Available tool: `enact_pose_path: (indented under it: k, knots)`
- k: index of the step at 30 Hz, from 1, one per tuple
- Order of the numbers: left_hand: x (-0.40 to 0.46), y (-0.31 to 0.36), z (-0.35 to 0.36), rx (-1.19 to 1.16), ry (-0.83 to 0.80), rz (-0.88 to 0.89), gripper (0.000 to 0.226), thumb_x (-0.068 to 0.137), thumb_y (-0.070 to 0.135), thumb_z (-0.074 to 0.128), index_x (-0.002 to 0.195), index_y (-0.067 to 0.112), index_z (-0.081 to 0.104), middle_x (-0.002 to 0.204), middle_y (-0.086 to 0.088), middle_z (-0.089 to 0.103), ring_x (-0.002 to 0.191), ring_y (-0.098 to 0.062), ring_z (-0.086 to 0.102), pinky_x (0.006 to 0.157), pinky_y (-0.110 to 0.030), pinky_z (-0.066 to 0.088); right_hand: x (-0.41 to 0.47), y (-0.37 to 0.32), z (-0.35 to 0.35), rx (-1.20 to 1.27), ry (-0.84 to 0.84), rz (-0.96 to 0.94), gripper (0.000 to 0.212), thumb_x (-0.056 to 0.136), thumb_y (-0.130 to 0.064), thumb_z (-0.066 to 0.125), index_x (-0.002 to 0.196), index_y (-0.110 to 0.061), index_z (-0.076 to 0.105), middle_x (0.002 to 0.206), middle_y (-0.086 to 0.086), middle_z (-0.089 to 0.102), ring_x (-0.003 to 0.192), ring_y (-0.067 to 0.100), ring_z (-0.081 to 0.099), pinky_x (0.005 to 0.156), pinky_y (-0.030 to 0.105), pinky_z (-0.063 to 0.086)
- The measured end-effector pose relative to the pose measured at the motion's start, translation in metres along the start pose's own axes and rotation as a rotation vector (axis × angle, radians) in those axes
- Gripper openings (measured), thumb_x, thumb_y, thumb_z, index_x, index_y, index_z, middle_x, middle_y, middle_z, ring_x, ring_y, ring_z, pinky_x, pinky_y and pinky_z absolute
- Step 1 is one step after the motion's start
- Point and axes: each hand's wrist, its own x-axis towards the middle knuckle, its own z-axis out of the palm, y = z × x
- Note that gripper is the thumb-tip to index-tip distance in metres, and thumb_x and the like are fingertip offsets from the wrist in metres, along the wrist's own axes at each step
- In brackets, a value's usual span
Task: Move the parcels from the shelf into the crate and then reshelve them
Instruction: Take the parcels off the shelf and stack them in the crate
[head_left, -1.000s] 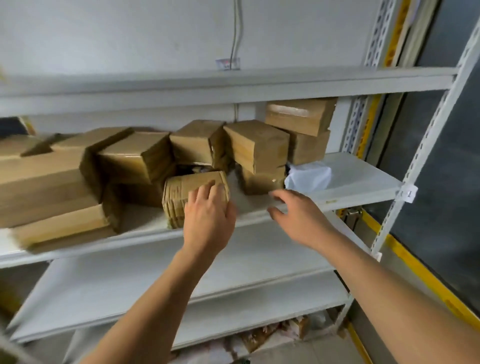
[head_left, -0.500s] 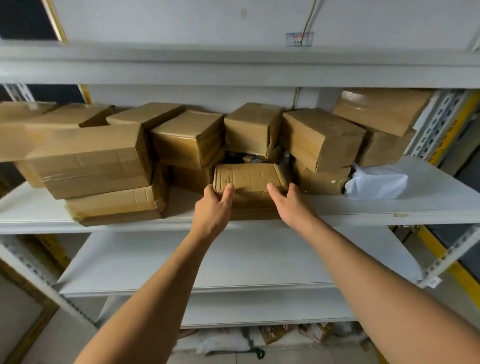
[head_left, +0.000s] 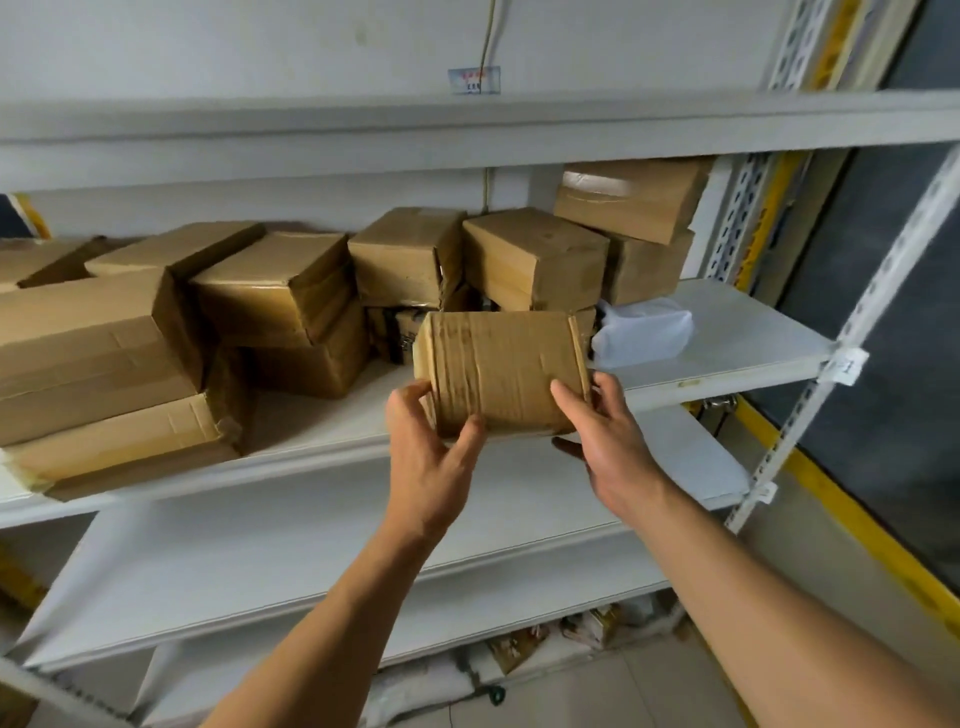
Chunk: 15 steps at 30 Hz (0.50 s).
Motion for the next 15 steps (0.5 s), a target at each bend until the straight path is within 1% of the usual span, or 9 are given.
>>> enact_pose_path:
  k: [2, 5, 6, 8, 10, 11, 13, 14, 15]
  knots:
    - [-0.009, 0.013, 0.019, -0.030, -0.062, 0.062, 0.057, 0.086, 0.055, 0.074, 0.127, 0.036, 0.038, 0.133, -0.012, 0.048, 0.122, -0.031, 0.056, 0.085, -0.054, 0.059, -0.014, -0.004, -0.033, 0.114, 0.041, -0.006, 0.034, 0.103, -0.023, 0.068, 0.133, -0.024, 0.052, 0.129, -0.003, 0.064, 0.120, 0.022, 0.063, 0.101, 0.054, 0.058]
    - [-0.025, 0.030, 0.056, -0.112, -0.173, 0.084, 0.063, 0.084, 0.051, 0.080, 0.126, 0.030, 0.039, 0.140, -0.006, 0.041, 0.130, -0.031, 0.051, 0.087, -0.053, 0.061, -0.033, -0.001, -0.091, 0.207, 0.137, -0.027, 0.041, 0.100, -0.014, 0.069, 0.137, -0.021, 0.054, 0.133, 0.004, 0.065, 0.122, 0.025, 0.066, 0.103, 0.057, 0.057]
    - [-0.032, 0.039, 0.069, -0.183, -0.222, 0.048, 0.067, 0.084, 0.046, 0.084, 0.130, 0.031, 0.038, 0.141, -0.007, 0.042, 0.128, -0.030, 0.054, 0.085, -0.050, 0.063, -0.041, 0.002, -0.110, 0.233, 0.162, -0.033, 0.041, 0.100, -0.012, 0.070, 0.138, -0.021, 0.056, 0.132, 0.004, 0.067, 0.121, 0.023, 0.068, 0.103, 0.057, 0.057]
    - [-0.048, 0.058, 0.097, -0.361, -0.365, -0.024, 0.074, 0.087, 0.025, 0.086, 0.137, 0.041, 0.035, 0.137, -0.009, 0.054, 0.122, -0.025, 0.062, 0.076, -0.039, 0.064, -0.062, 0.006, -0.146, 0.252, 0.218, -0.042, 0.043, 0.099, -0.009, 0.069, 0.139, -0.020, 0.058, 0.131, 0.004, 0.071, 0.118, 0.022, 0.071, 0.103, 0.055, 0.057]
    - [-0.066, 0.074, 0.127, -0.416, -0.470, -0.021, 0.078, 0.089, 0.007, 0.082, 0.137, 0.047, 0.035, 0.129, -0.002, 0.063, 0.115, -0.021, 0.066, 0.071, -0.031, 0.060, -0.084, 0.009, -0.179, 0.231, 0.281, -0.040, 0.040, 0.100, -0.007, 0.067, 0.138, -0.019, 0.060, 0.128, 0.005, 0.073, 0.118, 0.023, 0.071, 0.100, 0.051, 0.058]
    - [-0.076, 0.080, 0.140, -0.428, -0.498, 0.009, 0.081, 0.089, 0.004, 0.082, 0.137, 0.049, 0.036, 0.129, 0.002, 0.063, 0.117, -0.019, 0.066, 0.075, -0.032, 0.061, -0.095, 0.010, -0.193, 0.209, 0.320, -0.030, 0.037, 0.101, -0.008, 0.066, 0.136, -0.018, 0.061, 0.126, 0.004, 0.074, 0.116, 0.023, 0.072, 0.100, 0.050, 0.059]
    - [-0.097, 0.089, 0.167, -0.388, -0.515, 0.085, 0.093, 0.083, 0.008, 0.087, 0.146, 0.049, 0.032, 0.137, 0.009, 0.057, 0.131, -0.014, 0.057, 0.097, -0.037, 0.057, -0.116, 0.013, -0.219, 0.146, 0.398, 0.012, 0.030, 0.104, -0.018, 0.065, 0.134, -0.022, 0.064, 0.124, 0.003, 0.076, 0.113, 0.023, 0.074, 0.100, 0.051, 0.059]
    - [-0.108, 0.092, 0.181, -0.302, -0.510, 0.129, 0.103, 0.079, 0.018, 0.092, 0.154, 0.046, 0.026, 0.145, 0.010, 0.049, 0.140, -0.010, 0.048, 0.109, -0.037, 0.049, -0.127, 0.013, -0.231, 0.127, 0.426, 0.044, 0.028, 0.105, -0.025, 0.064, 0.133, -0.027, 0.064, 0.126, 0.001, 0.075, 0.112, 0.022, 0.074, 0.099, 0.050, 0.060]
    - [-0.120, 0.095, 0.194, -0.190, -0.505, 0.178, 0.114, 0.075, 0.028, 0.094, 0.160, 0.041, 0.020, 0.150, 0.013, 0.040, 0.144, -0.003, 0.038, 0.116, -0.032, 0.039, -0.138, 0.012, -0.243, 0.124, 0.447, 0.075, 0.026, 0.105, -0.031, 0.063, 0.132, -0.031, 0.064, 0.127, -0.001, 0.074, 0.112, 0.019, 0.074, 0.097, 0.049, 0.062]
